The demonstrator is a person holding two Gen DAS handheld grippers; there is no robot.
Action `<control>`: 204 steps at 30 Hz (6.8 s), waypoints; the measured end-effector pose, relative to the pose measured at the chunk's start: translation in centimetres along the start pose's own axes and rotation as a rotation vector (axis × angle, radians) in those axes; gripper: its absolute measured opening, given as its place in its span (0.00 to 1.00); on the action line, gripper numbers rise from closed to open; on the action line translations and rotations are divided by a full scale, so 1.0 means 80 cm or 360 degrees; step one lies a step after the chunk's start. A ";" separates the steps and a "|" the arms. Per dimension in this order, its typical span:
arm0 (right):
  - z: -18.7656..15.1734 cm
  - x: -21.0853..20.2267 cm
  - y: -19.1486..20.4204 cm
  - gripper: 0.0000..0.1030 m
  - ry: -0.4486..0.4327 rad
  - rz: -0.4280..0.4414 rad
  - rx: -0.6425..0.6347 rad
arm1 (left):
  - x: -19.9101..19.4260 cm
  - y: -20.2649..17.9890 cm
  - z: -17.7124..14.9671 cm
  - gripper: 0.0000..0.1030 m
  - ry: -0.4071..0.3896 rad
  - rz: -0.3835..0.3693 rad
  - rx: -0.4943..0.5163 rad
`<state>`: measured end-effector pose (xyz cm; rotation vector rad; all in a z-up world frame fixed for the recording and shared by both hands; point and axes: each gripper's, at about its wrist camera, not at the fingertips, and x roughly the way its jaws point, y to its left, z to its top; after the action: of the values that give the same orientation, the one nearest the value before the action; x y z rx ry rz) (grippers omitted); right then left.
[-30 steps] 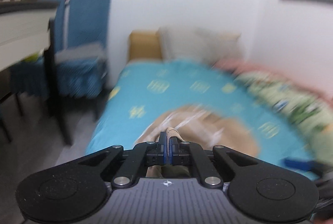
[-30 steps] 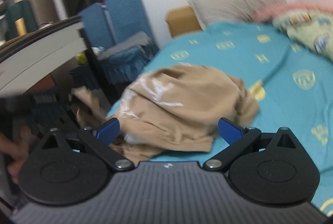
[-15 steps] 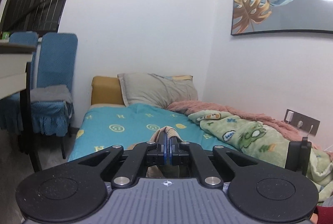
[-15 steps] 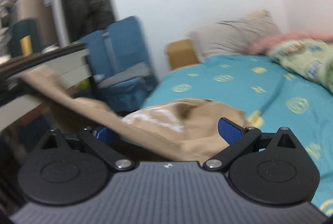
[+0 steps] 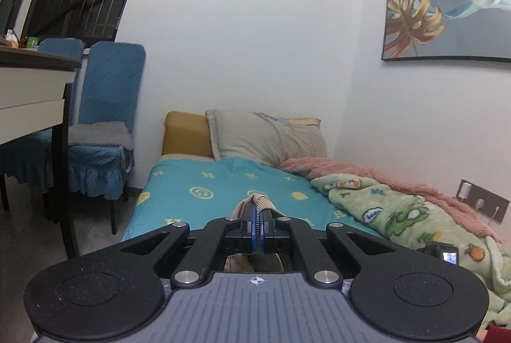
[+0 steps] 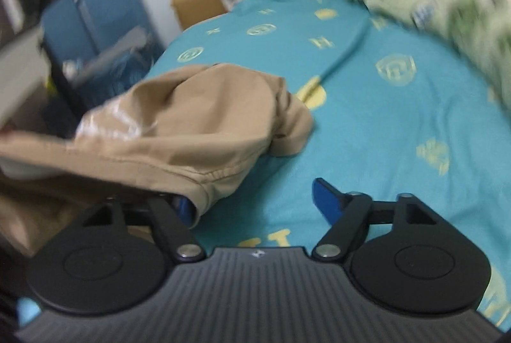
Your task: Fold clothes
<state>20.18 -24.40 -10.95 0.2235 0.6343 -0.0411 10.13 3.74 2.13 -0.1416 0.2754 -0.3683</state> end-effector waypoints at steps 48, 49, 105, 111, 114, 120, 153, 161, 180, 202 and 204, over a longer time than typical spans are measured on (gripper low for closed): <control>0.013 -0.087 0.015 0.13 -0.0578 0.0052 -0.0051 | 0.131 0.057 -0.130 0.59 0.0959 0.0527 -0.0037; 0.012 -0.084 0.014 0.14 -0.0569 0.0014 -0.0054 | 0.128 0.057 -0.131 0.59 0.0957 0.0560 -0.0022; 0.324 -0.357 0.038 0.70 -0.0924 -0.0037 -0.0153 | -0.004 -0.068 0.297 0.64 -0.0291 0.0677 -0.0231; 0.357 -0.139 0.013 0.69 -0.0791 -0.0136 -0.0212 | 0.204 0.005 0.234 0.66 -0.0164 0.0807 -0.0165; 0.355 -0.020 -0.014 0.69 -0.0735 -0.0155 -0.0195 | 0.320 0.042 0.182 0.68 -0.0060 0.0824 -0.0095; 0.320 0.221 -0.060 0.68 -0.0452 -0.0200 -0.0225 | 0.521 0.108 0.054 0.69 0.0250 0.0816 -0.0011; 0.096 0.112 -0.256 0.67 0.0139 -0.0003 0.0920 | 0.159 0.017 -0.050 1.00 0.0539 0.0496 -0.0133; 0.060 0.148 -0.259 0.48 0.0223 0.0182 0.1144 | 0.113 -0.011 -0.067 1.00 0.0498 0.0424 -0.0161; 0.233 0.190 -0.310 0.04 -0.0217 -0.0551 0.0338 | 0.181 0.026 -0.093 1.00 0.0635 0.0446 -0.0319; 0.093 0.052 -0.233 0.84 0.0103 0.0082 0.0612 | 0.177 0.034 -0.091 1.00 0.0712 0.0518 -0.0216; 0.091 0.015 -0.190 0.82 0.0227 0.0237 0.0305 | 0.170 0.033 -0.087 1.00 0.0705 0.0541 -0.0202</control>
<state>23.74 -40.81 -8.91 0.4615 0.7547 0.0584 21.18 0.47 -8.29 -0.1339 0.7507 -0.0385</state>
